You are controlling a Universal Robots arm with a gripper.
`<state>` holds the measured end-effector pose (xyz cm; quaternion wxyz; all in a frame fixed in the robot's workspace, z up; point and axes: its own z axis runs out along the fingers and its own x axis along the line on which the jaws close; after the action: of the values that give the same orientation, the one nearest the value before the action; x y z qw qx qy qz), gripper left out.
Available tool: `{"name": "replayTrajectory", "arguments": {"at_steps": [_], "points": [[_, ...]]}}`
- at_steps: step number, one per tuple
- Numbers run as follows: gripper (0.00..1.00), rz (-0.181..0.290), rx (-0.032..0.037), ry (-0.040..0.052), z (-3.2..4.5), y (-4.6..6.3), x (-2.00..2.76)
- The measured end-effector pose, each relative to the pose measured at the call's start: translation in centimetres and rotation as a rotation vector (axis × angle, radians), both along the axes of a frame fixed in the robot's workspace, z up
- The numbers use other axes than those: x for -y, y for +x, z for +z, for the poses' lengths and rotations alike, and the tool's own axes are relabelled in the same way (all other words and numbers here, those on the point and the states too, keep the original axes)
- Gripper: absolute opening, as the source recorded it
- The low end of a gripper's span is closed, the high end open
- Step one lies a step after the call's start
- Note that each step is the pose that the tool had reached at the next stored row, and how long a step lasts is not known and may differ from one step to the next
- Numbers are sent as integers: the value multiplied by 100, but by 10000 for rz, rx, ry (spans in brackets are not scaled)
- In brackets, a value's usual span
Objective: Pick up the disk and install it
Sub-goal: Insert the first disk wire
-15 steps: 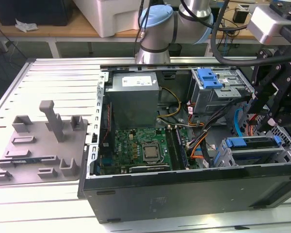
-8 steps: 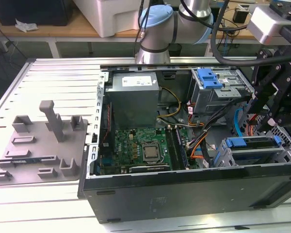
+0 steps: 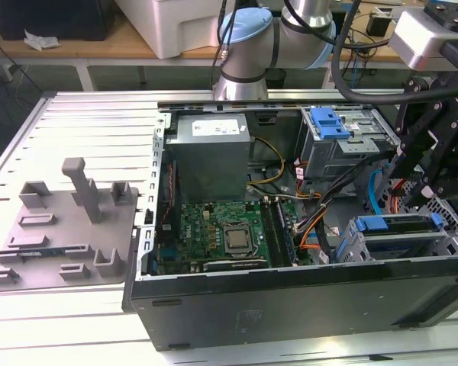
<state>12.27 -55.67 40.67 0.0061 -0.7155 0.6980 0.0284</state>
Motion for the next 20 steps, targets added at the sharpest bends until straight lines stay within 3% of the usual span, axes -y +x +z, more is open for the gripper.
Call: {"name": "replayTrajectory", "arguments": {"at_steps": [4, 5, 7, 15, 20], "points": [[44, 0, -1, -7, -2, 9, -18], [44, 0, -9, -85, 0, 58, -135], [44, 0, -22, -188, -2, 125, -228], [44, -8, -53, -712, -3, 326, -411], [44, -15, -61, -1028, -3, 396, -501]]}}
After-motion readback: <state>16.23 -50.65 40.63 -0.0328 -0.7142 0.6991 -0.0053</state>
